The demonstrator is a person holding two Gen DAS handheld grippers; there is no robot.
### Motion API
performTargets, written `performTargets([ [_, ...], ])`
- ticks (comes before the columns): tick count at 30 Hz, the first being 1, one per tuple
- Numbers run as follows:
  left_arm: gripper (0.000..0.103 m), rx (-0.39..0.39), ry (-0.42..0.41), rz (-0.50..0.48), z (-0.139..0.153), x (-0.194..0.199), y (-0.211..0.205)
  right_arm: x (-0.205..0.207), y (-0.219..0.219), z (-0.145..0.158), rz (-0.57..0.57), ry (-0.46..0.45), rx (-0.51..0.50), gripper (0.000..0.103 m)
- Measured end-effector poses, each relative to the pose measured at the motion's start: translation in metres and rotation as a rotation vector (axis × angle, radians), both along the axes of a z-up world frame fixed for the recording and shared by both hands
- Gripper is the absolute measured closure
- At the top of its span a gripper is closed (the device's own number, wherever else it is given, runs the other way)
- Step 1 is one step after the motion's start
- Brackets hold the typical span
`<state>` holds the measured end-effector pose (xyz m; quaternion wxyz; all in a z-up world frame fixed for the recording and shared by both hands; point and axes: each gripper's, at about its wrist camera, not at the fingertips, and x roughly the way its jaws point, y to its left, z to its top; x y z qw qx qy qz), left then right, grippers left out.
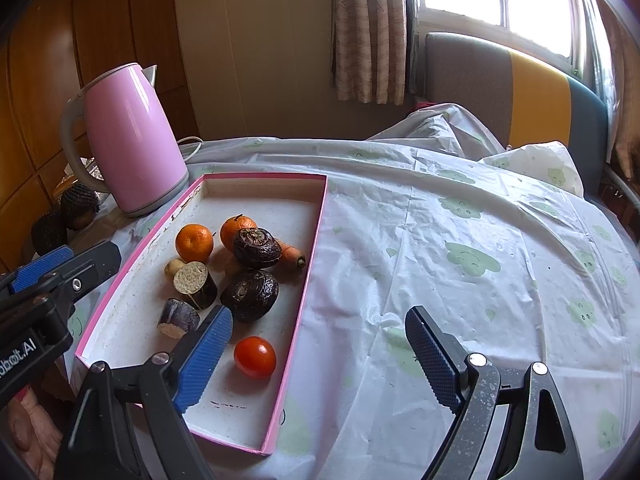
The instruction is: Organize fruits
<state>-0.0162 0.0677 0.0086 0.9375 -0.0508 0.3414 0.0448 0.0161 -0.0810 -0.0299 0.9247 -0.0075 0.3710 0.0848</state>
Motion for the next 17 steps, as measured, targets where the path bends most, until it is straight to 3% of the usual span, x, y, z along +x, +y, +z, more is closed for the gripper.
performTargets([
  [8, 0.040, -0.009, 0.003, -0.002, -0.0017, 0.0011, 0.0012, 0.0002, 0.0014, -0.0021, 0.003, 0.002, -0.004, 0.014],
  [12, 0.051, -0.009, -0.025, -0.013, -0.0004, -0.0003, 0.0017, 0.0001, 0.0018, -0.0037, 0.005, 0.005, -0.009, 0.013],
  [17, 0.053, -0.012, -0.027, -0.013, 0.0012, 0.0005, 0.0020, 0.0008, 0.0007, -0.0054, 0.005, 0.011, -0.011, 0.013],
])
